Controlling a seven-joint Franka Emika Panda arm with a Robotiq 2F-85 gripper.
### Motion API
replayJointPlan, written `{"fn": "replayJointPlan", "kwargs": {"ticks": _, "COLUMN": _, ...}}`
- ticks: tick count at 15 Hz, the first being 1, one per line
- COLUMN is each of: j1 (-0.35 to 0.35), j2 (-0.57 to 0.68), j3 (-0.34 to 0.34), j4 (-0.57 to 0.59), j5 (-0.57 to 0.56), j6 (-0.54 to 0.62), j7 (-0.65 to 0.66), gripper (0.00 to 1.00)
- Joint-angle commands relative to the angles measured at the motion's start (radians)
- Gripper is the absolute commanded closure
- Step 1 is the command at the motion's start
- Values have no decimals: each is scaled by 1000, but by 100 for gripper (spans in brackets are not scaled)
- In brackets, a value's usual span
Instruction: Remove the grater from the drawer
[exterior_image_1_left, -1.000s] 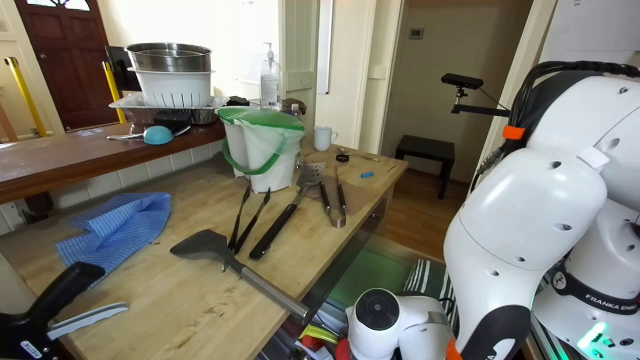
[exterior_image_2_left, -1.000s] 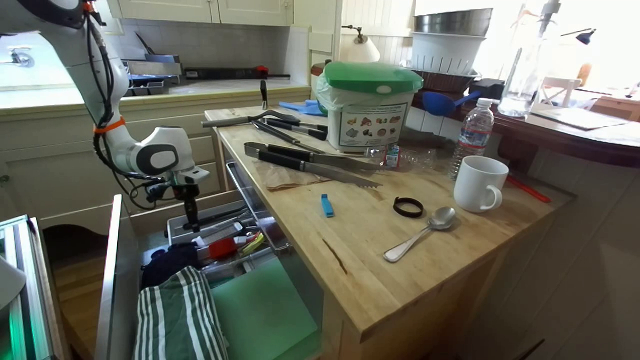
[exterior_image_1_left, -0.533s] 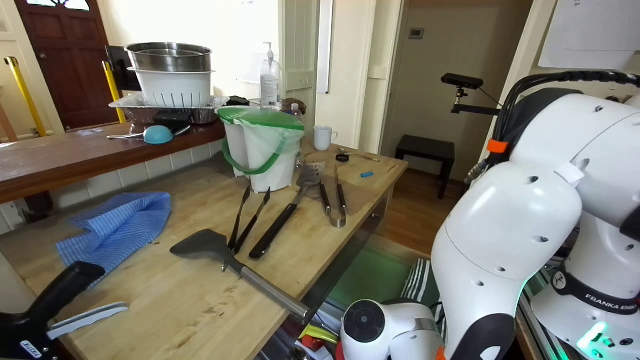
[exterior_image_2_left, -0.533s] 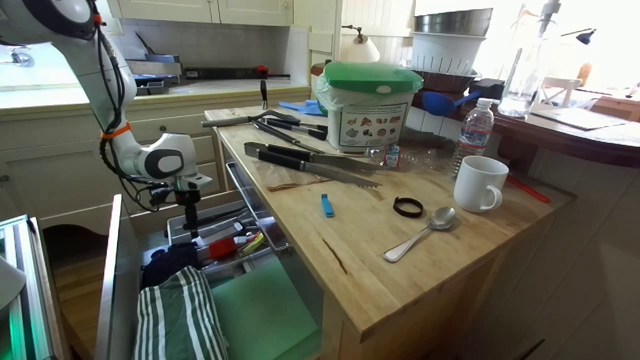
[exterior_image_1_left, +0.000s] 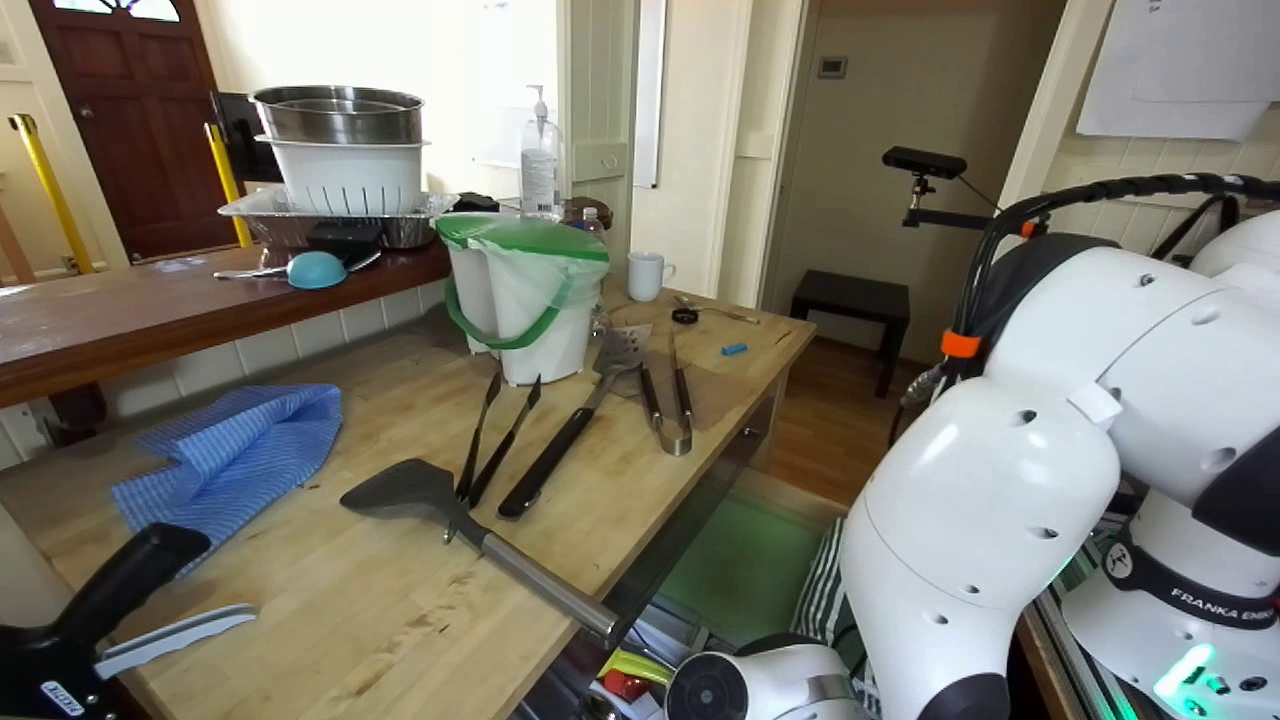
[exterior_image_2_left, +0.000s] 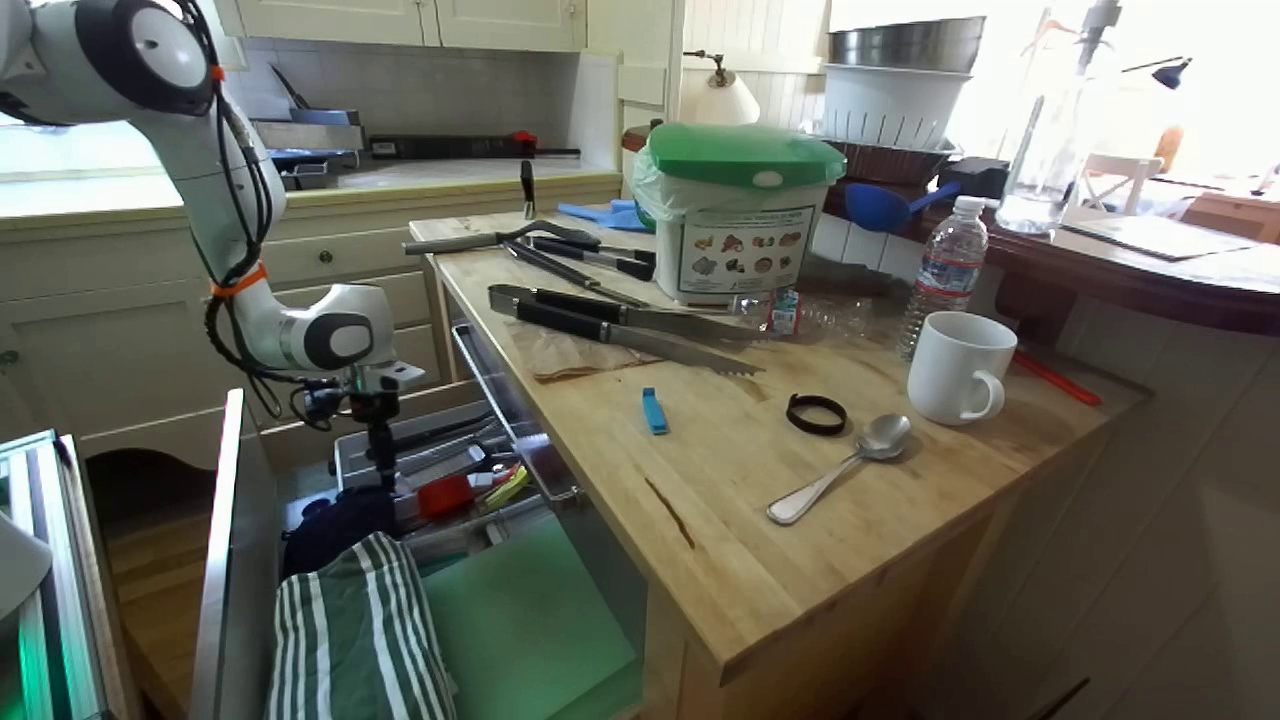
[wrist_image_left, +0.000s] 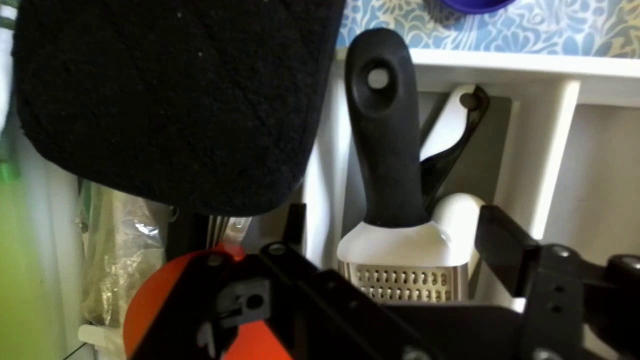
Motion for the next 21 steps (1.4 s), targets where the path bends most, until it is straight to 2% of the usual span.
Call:
{"fn": "replayJointPlan", "kwargs": {"ticks": 1, "j1": -25, "j2": 58, "j3": 22, "j4": 78, "j5": -31, "j6": -48, "j7": 4, "gripper": 14}}
{"fn": "replayJointPlan", "kwargs": {"ticks": 5, "j1": -49, "j2": 80, "j3": 43, "j4": 84, "j5": -33, "j6": -70, "j7": -4, "gripper": 11}}
{"fn": "replayJointPlan", "kwargs": {"ticks": 7, "j1": -74, "j2": 88, "j3": 56, "j4": 80, "j5": -30, "j6": -67, "j7": -12, "gripper": 14}}
{"fn": "replayJointPlan", "kwargs": {"ticks": 8, "j1": -88, "j2": 92, "j3": 63, "j4": 85, "j5": -29, "j6": -71, "j7": -19, "gripper": 36}}
{"fn": "replayJointPlan", "kwargs": {"ticks": 10, "j1": -104, "j2": 92, "j3": 70, "j4": 89, "j5": -29, "j6": -70, "j7": -22, "gripper": 39}}
{"fn": "replayJointPlan", "kwargs": {"ticks": 11, "j1": -108, "j2": 85, "j3": 70, "j4": 83, "j5": -30, "j6": -71, "j7": -21, "gripper": 45}}
{"fn": "replayJointPlan", "kwargs": {"ticks": 15, "j1": -119, "j2": 76, "j3": 85, "j4": 92, "j5": -32, "j6": -86, "j7": -18, "gripper": 78}}
{"fn": "replayJointPlan", "kwargs": {"ticks": 17, "j1": -121, "j2": 73, "j3": 89, "j4": 92, "j5": -36, "j6": -97, "j7": -21, "gripper": 92}}
{"fn": "replayJointPlan", "kwargs": {"ticks": 19, "j1": -109, "j2": 40, "j3": 82, "j4": 49, "j5": -45, "j6": -71, "j7": -23, "gripper": 95}}
{"fn": "replayJointPlan", "kwargs": {"ticks": 20, "j1": -97, "j2": 6, "j3": 70, "j4": -4, "j5": -52, "j6": -28, "j7": -21, "gripper": 100}}
{"fn": "replayJointPlan", "kwargs": {"ticks": 21, "j1": -95, "j2": -22, "j3": 65, "j4": -47, "j5": -61, "j6": 3, "j7": -34, "gripper": 100}}
